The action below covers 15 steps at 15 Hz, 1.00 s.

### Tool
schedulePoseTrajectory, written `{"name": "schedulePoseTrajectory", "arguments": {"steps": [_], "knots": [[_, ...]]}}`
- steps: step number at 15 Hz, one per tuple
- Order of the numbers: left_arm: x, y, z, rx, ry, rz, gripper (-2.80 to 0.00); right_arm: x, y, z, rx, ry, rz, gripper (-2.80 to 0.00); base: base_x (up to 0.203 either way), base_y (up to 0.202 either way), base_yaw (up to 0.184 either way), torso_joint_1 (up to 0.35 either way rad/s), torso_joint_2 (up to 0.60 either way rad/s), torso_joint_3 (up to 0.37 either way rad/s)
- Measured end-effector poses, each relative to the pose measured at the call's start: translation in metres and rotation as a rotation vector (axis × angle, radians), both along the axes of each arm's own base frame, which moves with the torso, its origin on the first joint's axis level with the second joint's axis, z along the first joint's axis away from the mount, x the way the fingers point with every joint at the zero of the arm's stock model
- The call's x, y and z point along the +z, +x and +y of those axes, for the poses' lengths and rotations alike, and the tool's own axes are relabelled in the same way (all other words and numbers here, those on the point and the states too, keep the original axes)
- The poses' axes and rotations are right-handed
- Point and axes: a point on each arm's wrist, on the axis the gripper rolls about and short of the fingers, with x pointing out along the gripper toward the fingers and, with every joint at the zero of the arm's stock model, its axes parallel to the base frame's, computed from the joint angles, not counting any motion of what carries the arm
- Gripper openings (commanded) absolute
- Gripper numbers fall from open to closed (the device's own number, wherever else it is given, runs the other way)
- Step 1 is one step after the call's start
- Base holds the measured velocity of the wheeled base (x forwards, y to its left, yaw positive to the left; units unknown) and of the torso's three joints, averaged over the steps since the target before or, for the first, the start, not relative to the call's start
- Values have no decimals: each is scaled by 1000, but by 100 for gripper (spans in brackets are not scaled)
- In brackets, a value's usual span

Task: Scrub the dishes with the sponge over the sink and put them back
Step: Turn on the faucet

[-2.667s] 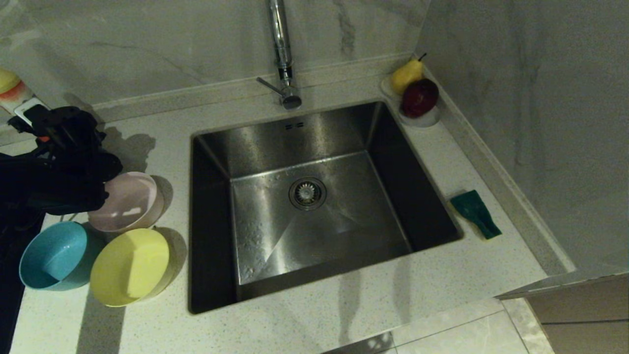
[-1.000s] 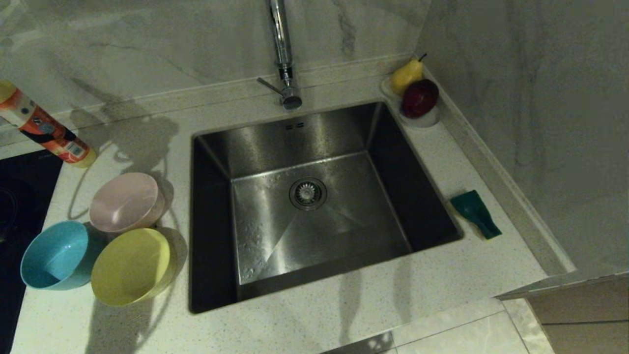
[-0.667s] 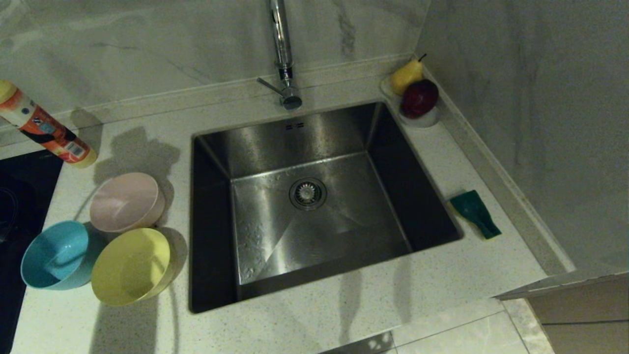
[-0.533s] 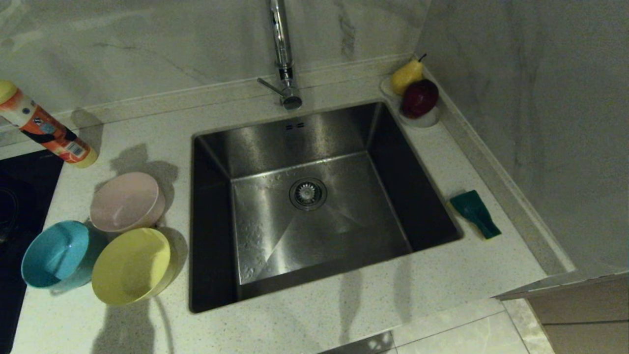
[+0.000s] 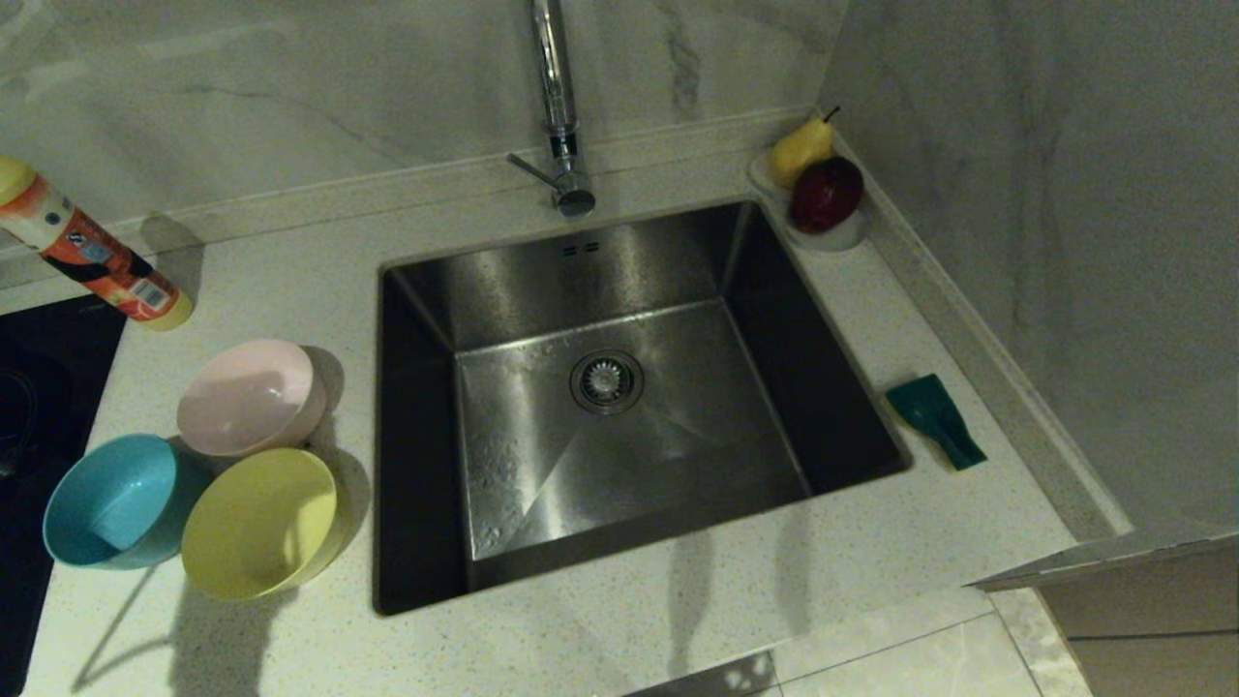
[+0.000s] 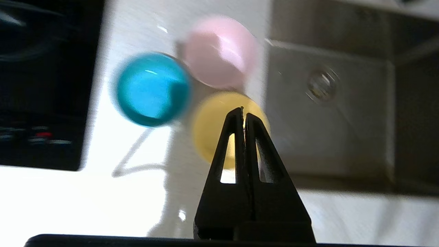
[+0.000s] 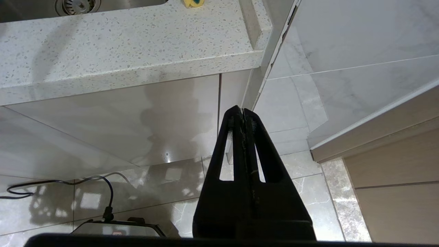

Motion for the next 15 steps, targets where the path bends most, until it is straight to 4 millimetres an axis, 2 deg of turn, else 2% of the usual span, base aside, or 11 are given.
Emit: {"name": "schedulePoseTrajectory", "arguments": {"steps": [3,6,11,15], "knots": [[3,25,-1,-198,-55,36,-280,0,0,0,-1,0,0,-280,0,0,0,0,0,0],[10,64,0,-350,-141,66,-280,0,0,0,0,0,0,-280,0,0,0,0,0,0],[27,160,5,-388,-250,38,-280,0,0,0,0,0,0,-280,0,0,0,0,0,0],[27,222,-2,-441,-335,-21,-280,0,0,0,0,0,0,-280,0,0,0,0,0,0]]}}
